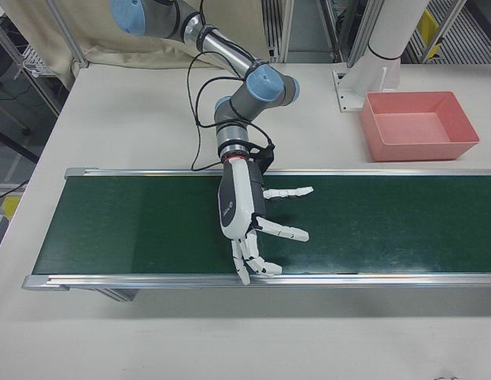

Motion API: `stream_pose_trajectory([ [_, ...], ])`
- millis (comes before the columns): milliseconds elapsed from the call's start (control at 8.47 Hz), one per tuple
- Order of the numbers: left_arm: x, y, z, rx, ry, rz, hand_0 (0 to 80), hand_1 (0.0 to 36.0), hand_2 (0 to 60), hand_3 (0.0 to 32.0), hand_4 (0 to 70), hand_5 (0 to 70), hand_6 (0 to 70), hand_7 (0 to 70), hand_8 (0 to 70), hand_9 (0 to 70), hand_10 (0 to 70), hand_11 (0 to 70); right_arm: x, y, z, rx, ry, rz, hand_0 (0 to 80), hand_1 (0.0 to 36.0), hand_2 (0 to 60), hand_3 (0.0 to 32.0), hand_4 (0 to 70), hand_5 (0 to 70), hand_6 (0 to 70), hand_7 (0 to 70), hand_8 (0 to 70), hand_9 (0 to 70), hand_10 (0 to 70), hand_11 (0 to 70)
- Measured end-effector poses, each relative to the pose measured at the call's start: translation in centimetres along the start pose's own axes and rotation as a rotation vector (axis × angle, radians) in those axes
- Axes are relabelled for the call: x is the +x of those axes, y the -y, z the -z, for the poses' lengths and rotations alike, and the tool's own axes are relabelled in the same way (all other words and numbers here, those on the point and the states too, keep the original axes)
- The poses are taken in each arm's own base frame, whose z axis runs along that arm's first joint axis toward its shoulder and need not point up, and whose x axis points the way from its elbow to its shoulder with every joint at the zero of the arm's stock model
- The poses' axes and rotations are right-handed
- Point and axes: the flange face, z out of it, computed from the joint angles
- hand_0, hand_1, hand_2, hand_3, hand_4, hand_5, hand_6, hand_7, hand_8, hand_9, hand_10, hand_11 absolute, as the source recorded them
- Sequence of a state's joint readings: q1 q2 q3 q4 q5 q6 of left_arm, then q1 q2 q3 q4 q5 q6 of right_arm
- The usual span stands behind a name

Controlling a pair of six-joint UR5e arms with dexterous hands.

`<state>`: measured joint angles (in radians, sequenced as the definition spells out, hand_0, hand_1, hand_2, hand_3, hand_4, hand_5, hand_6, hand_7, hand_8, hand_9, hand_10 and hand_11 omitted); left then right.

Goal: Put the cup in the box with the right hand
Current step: 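Lower the open right hand down beside the conveyor belt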

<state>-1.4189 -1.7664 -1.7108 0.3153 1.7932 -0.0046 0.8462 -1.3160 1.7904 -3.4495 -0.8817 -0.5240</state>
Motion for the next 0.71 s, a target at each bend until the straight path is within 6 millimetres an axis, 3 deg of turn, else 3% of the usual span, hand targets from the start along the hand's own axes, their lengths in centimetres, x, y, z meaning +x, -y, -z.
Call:
stream_pose_trajectory([
  [236,0.0,0.1,0.0,0.0,0.0,0.0,0.0,0.0,0.0,0.0,0.0,0.0,0.0,0.0,0.0,0.0,0.0,0.0,-0.7,1.4,0.0,0.029,0.007,-0.001,50.1,3.2,0.0,32.0,45.2,5.9,5.3,43.6,21.5,25.6,12.0,17.3],
  [472,0.0,0.1,0.0,0.001,0.0,0.0,0.0,0.0,0.0,0.0,0.0,0.0,0.0,0.0,0.0,0.0,0.0,0.0,-2.4,4.1,0.3,0.066,0.031,-0.018,48.5,1.6,0.0,32.0,46.7,5.4,5.4,44.0,21.2,25.7,13.9,19.9],
  [708,0.0,0.2,0.0,0.001,0.0,0.0,0.0,0.0,0.0,0.0,0.0,0.0,0.0,0.0,0.0,0.0,0.0,0.0,-2.8,5.6,0.3,0.087,0.032,-0.016,48.0,0.4,0.0,32.0,48.4,4.9,5.3,44.0,21.3,25.9,13.0,18.4],
])
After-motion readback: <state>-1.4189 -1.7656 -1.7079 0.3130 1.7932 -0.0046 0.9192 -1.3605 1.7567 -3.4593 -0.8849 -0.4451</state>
